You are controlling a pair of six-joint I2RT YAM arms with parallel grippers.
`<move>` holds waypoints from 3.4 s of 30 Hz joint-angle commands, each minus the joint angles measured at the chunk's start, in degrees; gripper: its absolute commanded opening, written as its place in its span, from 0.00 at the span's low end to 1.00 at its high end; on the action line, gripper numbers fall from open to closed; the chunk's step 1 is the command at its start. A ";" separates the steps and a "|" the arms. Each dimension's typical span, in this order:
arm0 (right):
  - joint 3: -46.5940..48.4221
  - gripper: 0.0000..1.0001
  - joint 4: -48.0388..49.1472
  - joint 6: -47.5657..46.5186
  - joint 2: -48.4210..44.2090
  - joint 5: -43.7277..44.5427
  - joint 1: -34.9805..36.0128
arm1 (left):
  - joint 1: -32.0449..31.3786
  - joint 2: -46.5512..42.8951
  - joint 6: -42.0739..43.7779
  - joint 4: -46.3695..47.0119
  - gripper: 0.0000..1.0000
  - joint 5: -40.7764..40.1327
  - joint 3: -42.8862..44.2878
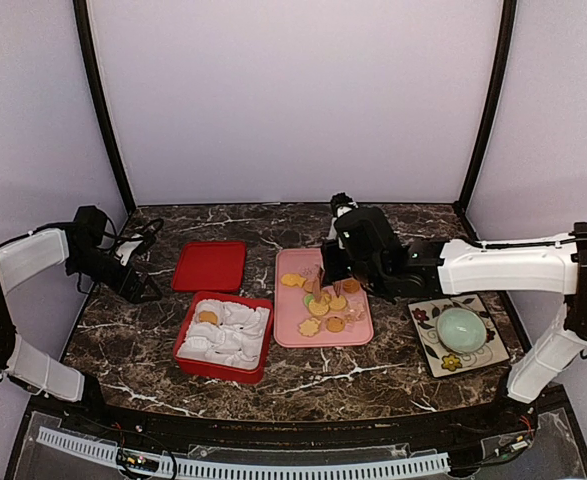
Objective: Pack the cookies
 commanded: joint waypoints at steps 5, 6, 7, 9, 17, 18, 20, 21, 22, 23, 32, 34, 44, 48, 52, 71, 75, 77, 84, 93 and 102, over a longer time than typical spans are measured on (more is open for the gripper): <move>-0.76 0.42 4.89 1.97 0.96 -0.64 -0.60 | 0.36 -0.75 0.33 -1.74 0.99 0.12 1.38; -0.75 0.42 5.28 2.12 1.05 -0.93 -0.60 | 0.38 -0.72 0.31 -1.76 0.99 0.19 1.40; -0.70 0.42 5.77 2.23 1.06 -1.37 -0.60 | 0.38 -0.70 0.24 -1.86 0.99 0.21 1.45; -0.26 0.42 6.23 2.35 2.61 -1.92 -0.60 | 0.36 -0.62 0.13 -1.84 0.99 0.28 1.57; 0.47 0.39 5.67 2.22 4.01 -1.35 -0.67 | 0.37 -0.46 0.22 -2.02 0.99 0.24 2.10; 0.26 0.37 5.63 2.37 3.95 -1.22 -0.68 | 0.36 -0.44 0.22 -2.05 0.99 0.24 2.07; -0.20 0.35 5.44 2.60 3.69 -0.93 -0.69 | 0.38 -0.31 0.22 -2.01 0.99 0.29 2.24; -0.37 0.33 5.44 2.61 3.40 -0.78 -0.69 | 0.38 -0.20 0.15 -2.06 0.99 0.33 2.32; -0.50 0.30 5.51 2.62 3.16 -0.71 -0.70 | 0.38 -0.18 0.13 -2.09 0.99 0.48 2.34; -0.39 0.27 5.38 2.49 2.90 -0.67 -0.65 | 0.38 -0.05 0.06 -2.12 0.99 0.63 2.45; 6.55 0.21 4.55 -1.24 0.12 -1.73 1.34 | 0.37 -0.02 -0.05 -2.18 0.99 0.81 2.32; 9.17 0.21 4.32 -2.62 0.75 -1.04 3.41 | 0.38 0.00 -0.06 -2.19 0.99 0.74 2.32; 22.37 0.20 4.12 -6.08 10.61 -2.93 12.78 | 0.38 -0.16 -0.31 -2.29 0.99 0.53 2.16; 26.48 0.20 3.74 -6.17 16.49 -4.82 13.73 | 0.37 -0.26 -0.31 -2.43 0.99 0.34 2.25; 29.21 0.20 3.95 -6.13 20.60 -6.29 13.80 | 0.38 -0.64 -0.22 -2.69 0.99 0.43 2.03; 33.96 0.26 3.68 -6.72 26.95 -7.16 12.68 | 0.35 -1.22 0.46 -2.14 0.99 0.19 0.90; 32.84 0.27 4.06 -6.54 26.10 -6.89 12.65 | 0.38 -1.23 0.42 -2.14 0.99 0.16 0.79; 32.36 0.27 4.21 -6.48 25.84 -6.83 12.67 | 0.32 -1.31 0.31 -2.09 0.99 0.21 0.72; 31.25 0.36 4.29 -6.09 25.32 -6.96 12.64 | 0.38 -1.66 0.39 -2.28 0.99 0.04 0.70; 31.63 0.41 4.15 -6.26 24.84 -7.11 12.33 | 0.38 -1.85 0.49 -2.44 0.99 0.11 0.79; 30.19 0.37 4.57 -6.30 21.79 -5.82 11.91 | 0.38 -2.02 0.48 -2.45 0.99 0.13 0.88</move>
